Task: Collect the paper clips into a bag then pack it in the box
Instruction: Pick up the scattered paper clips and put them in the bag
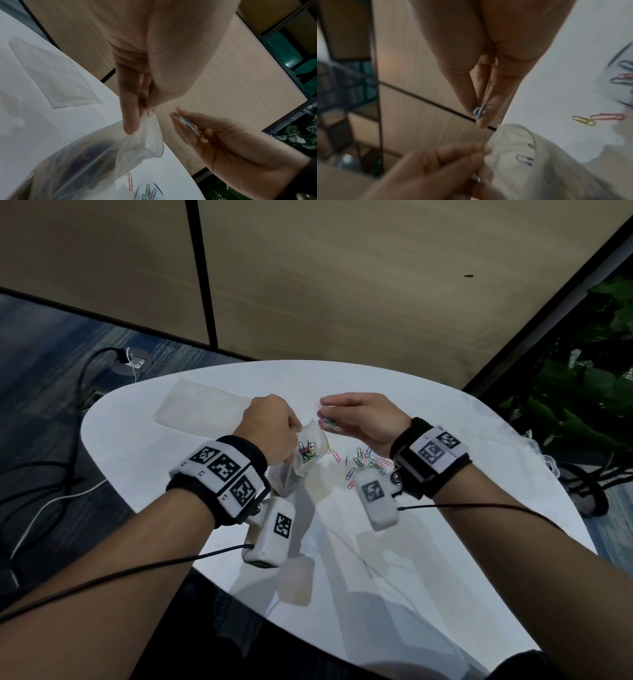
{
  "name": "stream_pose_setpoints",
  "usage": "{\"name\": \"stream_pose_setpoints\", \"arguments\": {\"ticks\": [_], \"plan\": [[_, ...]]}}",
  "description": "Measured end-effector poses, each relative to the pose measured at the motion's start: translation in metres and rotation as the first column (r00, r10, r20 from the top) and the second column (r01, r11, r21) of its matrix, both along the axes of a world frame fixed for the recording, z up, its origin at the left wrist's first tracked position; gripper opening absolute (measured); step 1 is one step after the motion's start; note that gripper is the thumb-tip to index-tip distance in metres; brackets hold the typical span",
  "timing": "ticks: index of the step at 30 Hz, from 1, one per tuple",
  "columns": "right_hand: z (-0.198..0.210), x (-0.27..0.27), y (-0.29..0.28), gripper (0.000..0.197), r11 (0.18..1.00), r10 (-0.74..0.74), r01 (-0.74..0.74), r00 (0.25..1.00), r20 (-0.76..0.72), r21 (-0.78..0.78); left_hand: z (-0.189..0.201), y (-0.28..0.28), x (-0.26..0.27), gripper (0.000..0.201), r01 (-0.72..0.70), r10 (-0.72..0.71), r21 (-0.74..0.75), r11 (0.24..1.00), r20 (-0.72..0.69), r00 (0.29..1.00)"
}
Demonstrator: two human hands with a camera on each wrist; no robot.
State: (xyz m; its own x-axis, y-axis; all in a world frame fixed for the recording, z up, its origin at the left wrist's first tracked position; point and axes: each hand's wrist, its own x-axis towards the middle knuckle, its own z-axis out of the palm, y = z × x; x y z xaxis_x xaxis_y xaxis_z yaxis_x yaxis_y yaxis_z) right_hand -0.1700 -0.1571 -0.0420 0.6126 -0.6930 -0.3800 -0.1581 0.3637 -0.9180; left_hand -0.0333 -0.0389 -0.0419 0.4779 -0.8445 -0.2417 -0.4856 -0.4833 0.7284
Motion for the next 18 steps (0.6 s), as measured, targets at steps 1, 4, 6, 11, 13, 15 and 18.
{"name": "stream_pose_setpoints", "arguments": {"ticks": [1, 4, 6, 11, 13, 15, 18], "plan": [[0.001, 0.007, 0.009, 0.017, 0.997, 0.022, -0.025, 0.999, -0.040, -0.066, 0.000, 0.000, 0.000, 0.023, -0.009, 0.009, -0.006, 1.000, 0.000, 1.000], [-0.005, 0.018, 0.030, 0.010, 0.908, 0.014, -0.124, 0.963, -0.268, -0.401, 0.000, 0.001, 0.002, 0.019, -0.034, 0.034, -0.006, 0.999, -0.030, 0.999], [-0.008, 0.019, 0.036, 0.007, 0.789, 0.016, -0.270, 0.907, -0.422, -0.552, 0.002, 0.002, 0.003, 0.017, -0.048, 0.048, -0.004, 0.999, -0.039, 0.998], [-0.003, 0.014, 0.025, 0.005, 0.718, 0.092, -0.388, 0.876, -0.474, -0.578, 0.003, 0.003, 0.007, 0.018, -0.047, 0.047, 0.000, 0.999, -0.023, 0.999], [-0.008, 0.012, 0.010, 0.007, 0.784, 0.026, -0.243, 0.932, -0.361, -0.572, 0.001, 0.004, 0.009, 0.020, -0.046, 0.046, -0.006, 0.999, -0.016, 0.999], [-0.024, 0.008, -0.006, 0.014, 0.718, -0.048, -0.276, 0.896, -0.441, -0.639, 0.000, 0.005, 0.012, 0.021, -0.047, 0.047, -0.009, 0.999, -0.015, 0.999], [-0.061, 0.002, -0.015, 0.035, 0.475, -0.044, -0.659, 0.645, -0.763, -0.584, 0.001, 0.009, 0.017, 0.023, -0.053, 0.053, 0.000, 0.999, 0.005, 0.999]]}}
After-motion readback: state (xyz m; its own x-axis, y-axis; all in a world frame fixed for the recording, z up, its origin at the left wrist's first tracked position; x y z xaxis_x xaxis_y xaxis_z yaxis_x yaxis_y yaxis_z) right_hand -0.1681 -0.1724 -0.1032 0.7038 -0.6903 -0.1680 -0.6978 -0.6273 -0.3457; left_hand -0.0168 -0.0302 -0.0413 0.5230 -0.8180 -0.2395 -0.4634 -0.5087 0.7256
